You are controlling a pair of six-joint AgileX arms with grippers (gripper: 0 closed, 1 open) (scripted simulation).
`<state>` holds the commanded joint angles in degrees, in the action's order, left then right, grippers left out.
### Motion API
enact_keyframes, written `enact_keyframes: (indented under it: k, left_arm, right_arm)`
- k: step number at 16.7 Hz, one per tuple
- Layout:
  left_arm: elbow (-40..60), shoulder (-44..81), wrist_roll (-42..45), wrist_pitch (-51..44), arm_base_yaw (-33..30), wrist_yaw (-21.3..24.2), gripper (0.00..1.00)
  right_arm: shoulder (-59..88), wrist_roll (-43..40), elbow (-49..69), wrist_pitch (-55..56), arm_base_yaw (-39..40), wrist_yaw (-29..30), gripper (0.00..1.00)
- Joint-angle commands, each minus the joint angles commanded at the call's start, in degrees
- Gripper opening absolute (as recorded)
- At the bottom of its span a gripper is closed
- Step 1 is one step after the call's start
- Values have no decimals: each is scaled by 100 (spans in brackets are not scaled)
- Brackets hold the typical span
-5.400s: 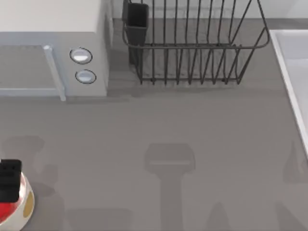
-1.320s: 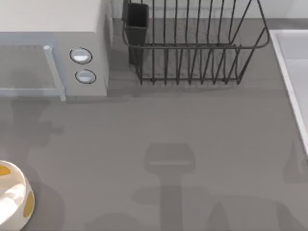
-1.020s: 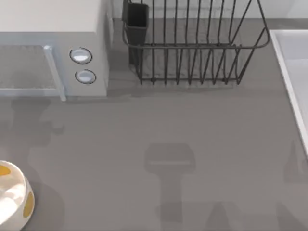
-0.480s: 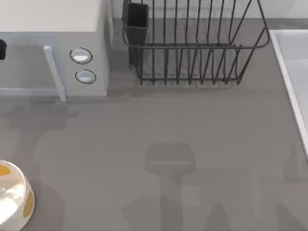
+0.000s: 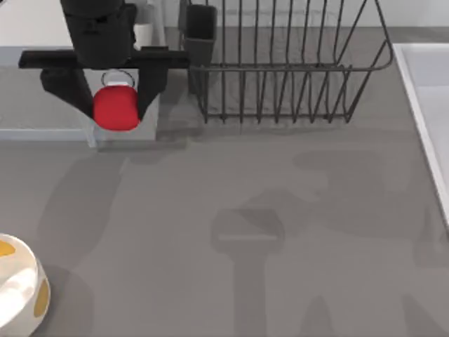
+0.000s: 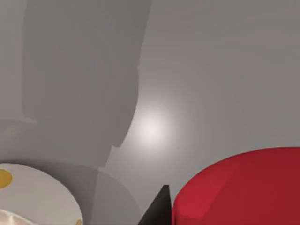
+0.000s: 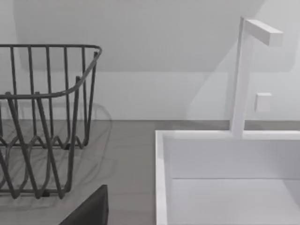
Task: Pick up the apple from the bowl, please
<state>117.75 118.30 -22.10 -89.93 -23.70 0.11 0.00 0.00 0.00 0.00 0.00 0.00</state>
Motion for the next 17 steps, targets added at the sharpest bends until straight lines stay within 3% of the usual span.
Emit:
enact_keyframes:
  k: [4,10,17]
  left_arm:
    - [458,622,-480,210,-486,6,0]
    - [355,630,-473,293,-473,9,0]
    - [-1414,658,-468,2134,-473,7,0]
  right_arm:
    - [0,0,0,0,0,0,100]
    - [0,0,0,0,0,0,100]
    - [0,0,0,0,0,0,100]
